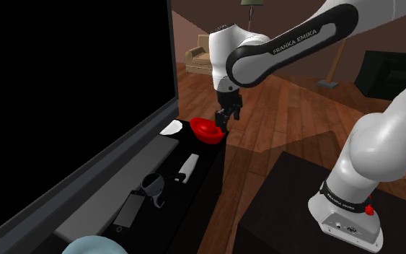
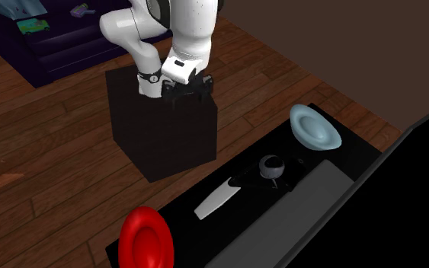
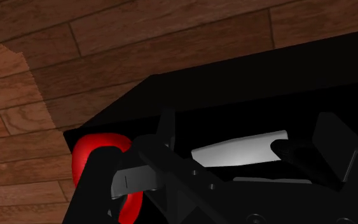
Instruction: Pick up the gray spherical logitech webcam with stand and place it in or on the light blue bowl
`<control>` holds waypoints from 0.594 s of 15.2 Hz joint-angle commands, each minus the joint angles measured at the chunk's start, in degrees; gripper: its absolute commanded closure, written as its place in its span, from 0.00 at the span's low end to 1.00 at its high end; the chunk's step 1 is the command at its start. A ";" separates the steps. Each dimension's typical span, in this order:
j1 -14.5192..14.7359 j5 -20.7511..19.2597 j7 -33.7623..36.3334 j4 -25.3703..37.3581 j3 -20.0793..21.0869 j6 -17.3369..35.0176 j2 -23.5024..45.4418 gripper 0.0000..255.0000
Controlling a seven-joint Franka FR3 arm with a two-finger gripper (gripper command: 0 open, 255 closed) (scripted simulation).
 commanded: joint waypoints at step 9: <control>0.43 -6.25 10.76 8.37 2.91 12.28 22.66 0.00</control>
